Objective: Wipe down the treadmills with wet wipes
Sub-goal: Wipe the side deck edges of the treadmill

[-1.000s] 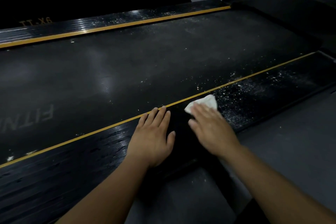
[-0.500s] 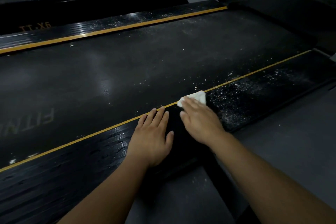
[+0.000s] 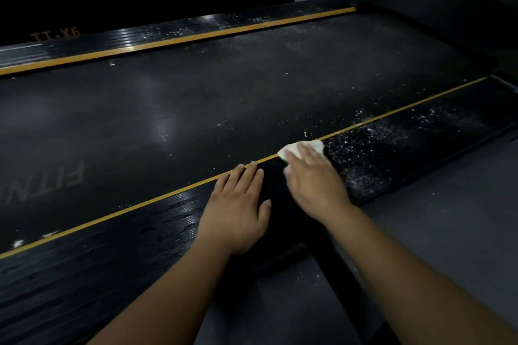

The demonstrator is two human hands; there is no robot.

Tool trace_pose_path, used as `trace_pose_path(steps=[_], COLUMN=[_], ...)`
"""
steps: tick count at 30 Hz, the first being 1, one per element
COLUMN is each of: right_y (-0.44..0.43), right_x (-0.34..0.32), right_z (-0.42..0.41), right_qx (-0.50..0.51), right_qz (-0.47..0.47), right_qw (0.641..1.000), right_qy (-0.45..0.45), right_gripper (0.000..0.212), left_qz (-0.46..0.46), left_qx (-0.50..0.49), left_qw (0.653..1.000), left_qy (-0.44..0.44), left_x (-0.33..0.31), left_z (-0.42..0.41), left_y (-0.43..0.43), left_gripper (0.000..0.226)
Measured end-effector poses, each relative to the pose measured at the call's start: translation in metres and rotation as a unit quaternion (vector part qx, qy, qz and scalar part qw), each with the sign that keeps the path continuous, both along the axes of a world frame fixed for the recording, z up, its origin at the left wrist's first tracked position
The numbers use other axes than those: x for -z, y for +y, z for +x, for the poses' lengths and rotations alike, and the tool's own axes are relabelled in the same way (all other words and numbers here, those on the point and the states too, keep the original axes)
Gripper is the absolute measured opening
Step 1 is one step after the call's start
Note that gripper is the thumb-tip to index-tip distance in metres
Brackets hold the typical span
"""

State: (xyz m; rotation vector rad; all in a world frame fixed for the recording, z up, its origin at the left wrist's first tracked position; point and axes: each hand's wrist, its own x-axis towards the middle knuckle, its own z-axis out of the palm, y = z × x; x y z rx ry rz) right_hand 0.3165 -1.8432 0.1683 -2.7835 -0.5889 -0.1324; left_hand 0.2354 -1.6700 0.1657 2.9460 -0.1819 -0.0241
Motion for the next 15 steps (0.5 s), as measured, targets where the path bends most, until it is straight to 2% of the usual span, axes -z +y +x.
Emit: trace_pose_path(steps=[2,4,7,9,13,15], right_y=[0.004,-0.014,-0.035,-0.016,0.009,-0.012], right_x=[0.002,0.005,0.003,0.001,0.006,0.003], right_z=[-0.026,-0.04,-0.008,0.004,-0.044,-0.044], right_qx=[-0.062,-0.099,-0.01,0.03,-0.105,-0.096], right_qz=[-0.015,-0.024,-0.028,-0.022,-0.031,-0.018], right_qw=[0.998,0.995,0.999,0.999,0.994,0.995], right_qy=[0.017,0.015,0.022,0.029,0.005,0.006], right_gripper=[0.058,0.055,0.06,0.056,0.056,0.053], left_qz=[-0.001,0.005,0.011,0.012,0.004,0.01], left_qx=[0.002,0.002,0.003,0.003,0.001,0.002], left_qw=[1.0,1.0,1.0,1.0,1.0,1.0], left_qy=[0.004,0.009,0.007,0.008,0.012,0.014], left_x=[0.0,-0.001,-0.001,-0.001,0.0,0.001], left_z=[-0.001,-0.001,0.001,0.0,0.0,0.001], left_y=[0.0,0.001,0.0,-0.001,0.0,0.0], left_gripper=[0.083,0.084,0.083,0.082,0.082,0.084])
